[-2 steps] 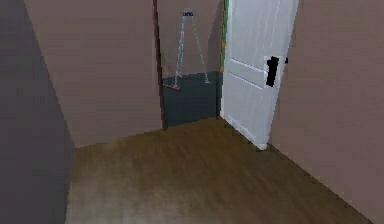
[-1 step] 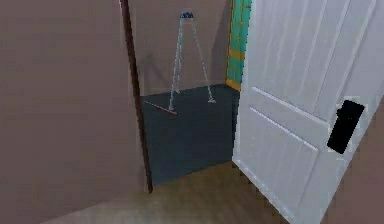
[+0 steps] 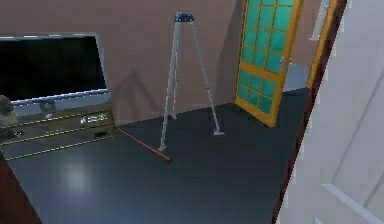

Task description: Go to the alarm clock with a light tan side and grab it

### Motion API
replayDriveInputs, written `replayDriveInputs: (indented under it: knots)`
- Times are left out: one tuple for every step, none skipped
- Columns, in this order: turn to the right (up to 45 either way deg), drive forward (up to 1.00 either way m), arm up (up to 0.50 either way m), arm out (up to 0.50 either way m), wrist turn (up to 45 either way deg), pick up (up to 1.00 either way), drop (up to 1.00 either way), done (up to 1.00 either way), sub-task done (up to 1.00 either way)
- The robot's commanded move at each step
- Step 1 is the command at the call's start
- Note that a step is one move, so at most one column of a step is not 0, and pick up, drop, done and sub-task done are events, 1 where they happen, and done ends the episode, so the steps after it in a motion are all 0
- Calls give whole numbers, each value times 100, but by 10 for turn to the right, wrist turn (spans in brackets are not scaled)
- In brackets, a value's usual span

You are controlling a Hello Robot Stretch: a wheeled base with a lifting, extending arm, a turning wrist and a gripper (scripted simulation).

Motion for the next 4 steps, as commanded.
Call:
replayDriveInputs:
  knots:
    - [90, 0, 0, 0, 0, 0, 0, 0, 0]
    - [0, 30, 0, 0, 0, 0, 0, 0, 0]
    - [-120, 0, 0, 0, 0, 0, 0, 0, 0]
    - [0, 30, 0, 0, 0, 0, 0, 0, 0]
